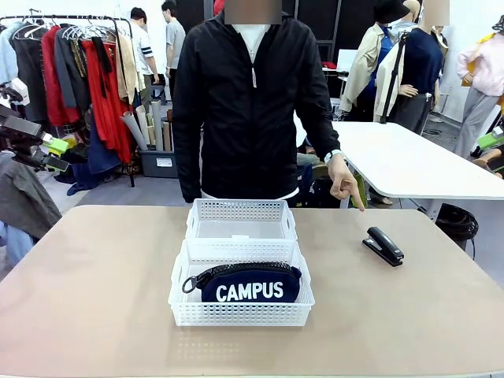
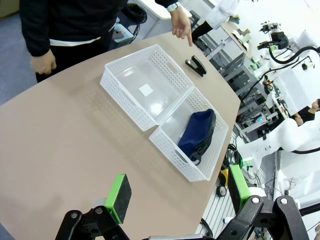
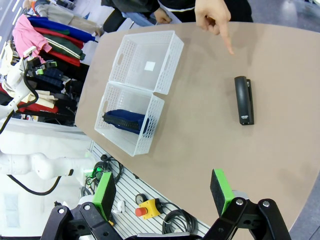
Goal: Distribute items into two baskets.
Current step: Pick up the Stapler that the person points to.
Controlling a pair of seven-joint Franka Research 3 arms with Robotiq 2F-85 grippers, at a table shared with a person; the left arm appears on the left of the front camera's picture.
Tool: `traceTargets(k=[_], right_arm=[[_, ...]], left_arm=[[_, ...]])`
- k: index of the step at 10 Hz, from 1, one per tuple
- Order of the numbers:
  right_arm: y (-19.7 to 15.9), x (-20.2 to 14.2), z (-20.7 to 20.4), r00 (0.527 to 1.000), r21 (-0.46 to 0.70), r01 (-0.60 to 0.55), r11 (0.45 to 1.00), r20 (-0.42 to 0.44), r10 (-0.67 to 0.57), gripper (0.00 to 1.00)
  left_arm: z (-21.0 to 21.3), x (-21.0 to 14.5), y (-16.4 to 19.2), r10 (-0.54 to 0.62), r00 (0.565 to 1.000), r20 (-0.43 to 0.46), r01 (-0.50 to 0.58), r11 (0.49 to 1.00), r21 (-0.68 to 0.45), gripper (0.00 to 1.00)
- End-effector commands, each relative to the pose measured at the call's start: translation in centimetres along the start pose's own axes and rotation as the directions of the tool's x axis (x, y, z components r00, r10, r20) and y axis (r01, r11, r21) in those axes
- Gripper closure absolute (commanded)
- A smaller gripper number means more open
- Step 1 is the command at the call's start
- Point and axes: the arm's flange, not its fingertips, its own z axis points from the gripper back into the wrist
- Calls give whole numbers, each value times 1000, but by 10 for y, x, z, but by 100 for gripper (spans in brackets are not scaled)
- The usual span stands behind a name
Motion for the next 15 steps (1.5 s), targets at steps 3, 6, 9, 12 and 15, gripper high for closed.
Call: traceTargets(k=[3,6,9,12,15], right_arm=[[6,8,-40,998,-102,-50,994,-41,46,0],[8,14,-83,987,-199,-113,974,-139,86,0],[9,15,-129,965,-278,-183,943,-234,118,0],[5,15,-171,949,-372,-258,892,-272,161,0],[-5,17,-208,931,-431,-308,848,-321,175,0]], left_arm=[[1,1,-1,-1,1000,3,1,1000,2,0],[1,1,-1,-1,1000,3,1,1000,2,0],[1,1,-1,-1,1000,3,1,1000,2,0],[1,1,-1,-1,1000,3,1,1000,2,0],[1,1,-1,-1,1000,3,1,1000,2,0]])
